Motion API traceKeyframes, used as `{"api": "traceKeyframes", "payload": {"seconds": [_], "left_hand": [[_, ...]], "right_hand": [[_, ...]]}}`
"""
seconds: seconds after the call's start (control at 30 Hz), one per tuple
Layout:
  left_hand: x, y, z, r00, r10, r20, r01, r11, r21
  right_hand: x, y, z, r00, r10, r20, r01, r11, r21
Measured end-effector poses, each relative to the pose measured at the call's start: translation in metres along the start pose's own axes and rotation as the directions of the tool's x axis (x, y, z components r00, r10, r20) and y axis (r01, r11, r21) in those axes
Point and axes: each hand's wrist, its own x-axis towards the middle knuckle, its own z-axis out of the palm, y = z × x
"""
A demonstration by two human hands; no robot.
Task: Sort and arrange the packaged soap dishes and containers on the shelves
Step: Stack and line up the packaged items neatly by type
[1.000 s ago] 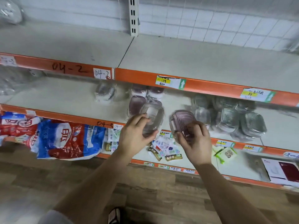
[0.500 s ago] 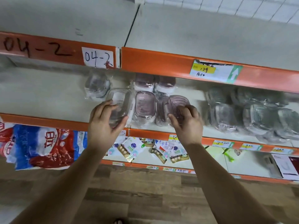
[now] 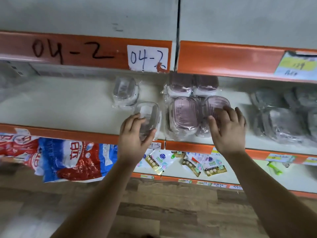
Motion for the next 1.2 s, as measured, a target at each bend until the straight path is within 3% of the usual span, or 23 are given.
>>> {"api": "traceKeyframes", "payload": {"seconds": [0.27,0.4,0.57,0.8,1.0,1.2], "left_hand": [[0.024,-0.037,0.021,0.969,-0.109,0.222,0.080,0.988,0.133],[0.029,-0.057,0.036,0.910,-0.132,0.394,0.019,0.960,0.279],[0.007,-0.068,0.032,0.947,0.009,0.321,-0.103,0.956,0.276],[0.012,-0.072,0.041,0.920,0.122,0.373,-0.221,0.946,0.237],[0.038,-0.066,0.060,0.894,0.031,0.447,-0.190,0.930,0.315],[0.038,-0.060,0.066,0.869,0.106,0.484,-0.285,0.906,0.313]], "right_hand": [[0.008,-0.053,0.009,0.973,-0.205,-0.108,0.217,0.970,0.108],[0.008,-0.071,0.017,0.965,-0.247,-0.082,0.255,0.961,0.106],[0.003,-0.083,0.029,0.965,-0.258,-0.053,0.262,0.959,0.112],[-0.004,-0.087,0.040,0.964,-0.252,-0.087,0.261,0.958,0.120],[-0.004,-0.084,0.043,0.971,-0.234,-0.054,0.239,0.962,0.131],[-0.003,-0.082,0.044,0.976,-0.216,-0.036,0.219,0.967,0.133]]}}
